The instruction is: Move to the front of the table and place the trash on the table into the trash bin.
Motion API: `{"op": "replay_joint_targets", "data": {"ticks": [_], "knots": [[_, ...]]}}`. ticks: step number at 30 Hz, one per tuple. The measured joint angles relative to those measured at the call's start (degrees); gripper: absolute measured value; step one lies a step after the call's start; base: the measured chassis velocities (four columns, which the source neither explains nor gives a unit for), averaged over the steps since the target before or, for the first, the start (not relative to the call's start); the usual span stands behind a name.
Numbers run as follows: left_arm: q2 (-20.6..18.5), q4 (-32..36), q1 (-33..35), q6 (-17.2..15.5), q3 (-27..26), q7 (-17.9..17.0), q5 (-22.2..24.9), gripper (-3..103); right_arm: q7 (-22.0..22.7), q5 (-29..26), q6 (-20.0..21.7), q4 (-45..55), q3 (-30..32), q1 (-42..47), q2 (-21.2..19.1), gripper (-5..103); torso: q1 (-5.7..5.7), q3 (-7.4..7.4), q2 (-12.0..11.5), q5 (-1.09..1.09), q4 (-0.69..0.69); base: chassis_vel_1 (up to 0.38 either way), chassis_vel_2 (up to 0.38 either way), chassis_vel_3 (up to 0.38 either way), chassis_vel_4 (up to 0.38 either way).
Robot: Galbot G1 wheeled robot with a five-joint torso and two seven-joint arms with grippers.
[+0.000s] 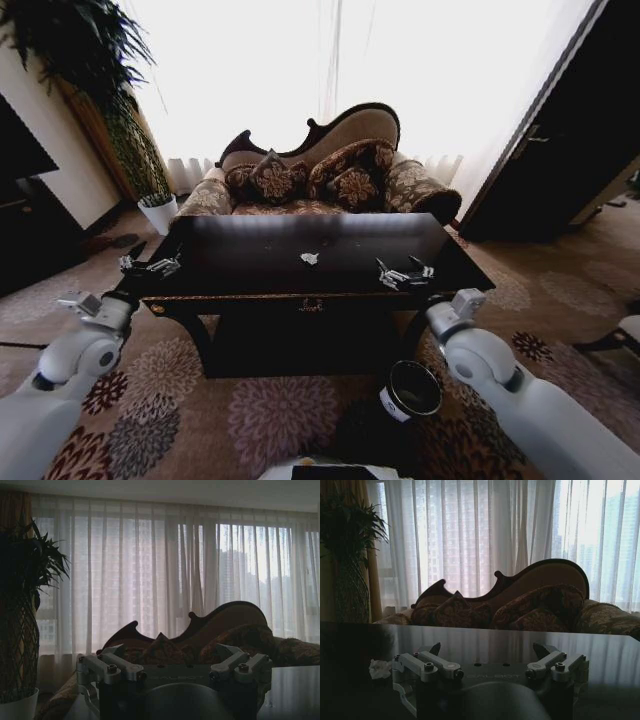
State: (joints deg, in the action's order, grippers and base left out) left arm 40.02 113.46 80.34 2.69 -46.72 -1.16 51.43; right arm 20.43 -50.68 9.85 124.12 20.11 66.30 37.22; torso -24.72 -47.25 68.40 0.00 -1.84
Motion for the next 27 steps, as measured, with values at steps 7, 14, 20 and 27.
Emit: {"op": "replay_joint_targets", "data": {"ticks": [7,14,20,27], "knots": [[0.0,0.0,0.0,0.0,0.0,0.0,0.0,100,-1.72,1.59,-0.37,-4.37,-7.07,-5.64,-3.79,100,0.01,0.01,0.0,0.0,-0.01,0.0,0.0,0.0,0.0],[0.0,0.0,0.0,0.0,0.0,-0.01,0.0,100,-2.8,1.16,-0.41,-8.92,-17.89,-14.81,-4.5,100,0.0,0.01,0.0,0.0,-0.02,0.0,0.0,0.0,0.0],[0.0,0.0,0.0,0.0,0.0,0.0,0.0,100,-2.2,-2.44,0.17,-13.75,-29.95,-29.35,-2.18,100,0.0,0.0,0.0,0.0,0.01,0.0,0.0,0.0,0.0],[0.0,0.0,0.0,0.0,0.0,0.0,0.0,100,-0.84,-5.59,1.31,-15.75,-38.58,-37.99,0.93,100,0.01,0.01,0.0,-0.01,-0.01,0.0,0.0,0.0,0.0]]}}
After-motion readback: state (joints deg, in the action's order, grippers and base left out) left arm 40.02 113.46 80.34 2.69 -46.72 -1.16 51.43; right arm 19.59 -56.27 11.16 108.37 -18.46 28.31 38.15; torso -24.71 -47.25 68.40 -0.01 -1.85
